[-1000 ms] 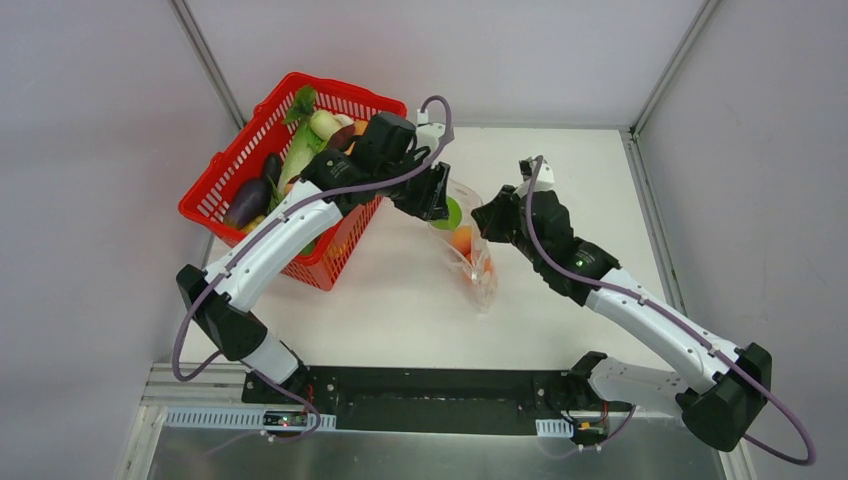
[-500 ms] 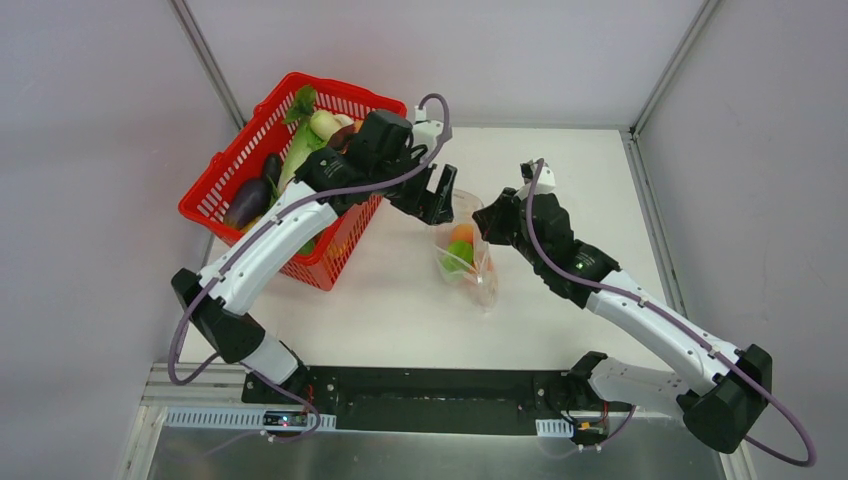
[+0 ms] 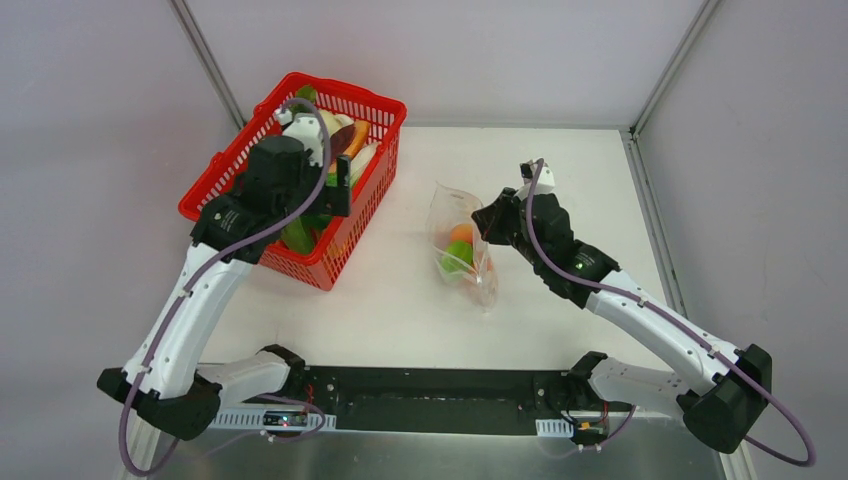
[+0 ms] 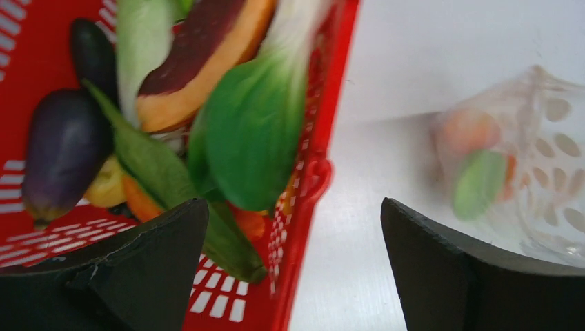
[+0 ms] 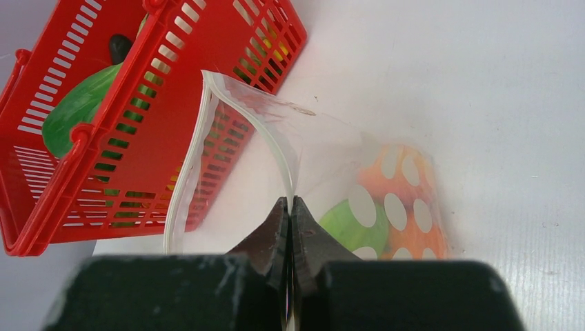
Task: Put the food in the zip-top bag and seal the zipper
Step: Place the fake vegetable in the zipper food storage bag, then pick up the fake vegetable from the bin.
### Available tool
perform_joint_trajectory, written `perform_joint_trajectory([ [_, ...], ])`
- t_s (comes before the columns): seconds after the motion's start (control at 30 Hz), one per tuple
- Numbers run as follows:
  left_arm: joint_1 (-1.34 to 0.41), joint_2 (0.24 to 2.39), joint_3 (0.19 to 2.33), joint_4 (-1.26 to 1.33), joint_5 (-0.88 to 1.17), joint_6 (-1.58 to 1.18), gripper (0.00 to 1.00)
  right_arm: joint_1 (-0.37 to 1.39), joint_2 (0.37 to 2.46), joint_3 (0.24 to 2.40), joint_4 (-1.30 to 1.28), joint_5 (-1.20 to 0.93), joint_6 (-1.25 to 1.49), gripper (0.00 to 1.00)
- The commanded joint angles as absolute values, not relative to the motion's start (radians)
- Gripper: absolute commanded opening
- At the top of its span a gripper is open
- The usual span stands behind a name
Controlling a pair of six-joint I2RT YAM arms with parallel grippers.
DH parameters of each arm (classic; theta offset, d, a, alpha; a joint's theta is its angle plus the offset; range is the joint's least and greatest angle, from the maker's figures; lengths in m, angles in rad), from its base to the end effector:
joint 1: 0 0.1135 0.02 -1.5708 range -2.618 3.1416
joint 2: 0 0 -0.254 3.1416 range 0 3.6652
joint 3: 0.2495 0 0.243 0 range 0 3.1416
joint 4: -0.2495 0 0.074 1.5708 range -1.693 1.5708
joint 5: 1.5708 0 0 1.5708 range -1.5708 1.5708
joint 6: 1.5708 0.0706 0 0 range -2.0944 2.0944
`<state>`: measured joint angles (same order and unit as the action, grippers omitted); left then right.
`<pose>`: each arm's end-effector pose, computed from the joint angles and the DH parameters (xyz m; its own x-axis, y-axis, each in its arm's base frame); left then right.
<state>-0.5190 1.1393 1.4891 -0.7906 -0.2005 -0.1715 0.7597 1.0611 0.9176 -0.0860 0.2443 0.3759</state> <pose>0.2188 -0.1088 0.4202 -0.4213 0.0481 -0.9056 0.2616 0.9626 -0.0706 0.2122 0.1780 0.3285 -0.3361 0.1721 -0.9260 -0.4022 0.8628 0.3063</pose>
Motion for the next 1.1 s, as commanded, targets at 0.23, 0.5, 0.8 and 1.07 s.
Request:
perform_joint_trajectory([
  [0.23, -0.194, 1.125, 1.473, -0.958, -0.232, -0.177, 0.96, 0.762, 1.061, 0.917, -0.020, 0.222, 0.360, 0.00],
  [0.5, 0.014, 1.254, 1.488, -1.018, -0.237, -0.187, 0.79, 0.762, 1.076, 0.921, -0.014, 0.207, 0.360, 0.00],
  [0.8, 0.105, 1.362, 1.503, -1.037, -0.265, -0.138, 0.77, 0.759, 1.062, 0.916, -0.022, 0.222, 0.354, 0.00],
  [1.07, 0.137, 1.455, 1.537, -0.976, -0.267, -0.081, 0.83, 0.753, 1.069, 0.912, -0.013, 0.221, 0.352, 0.00],
])
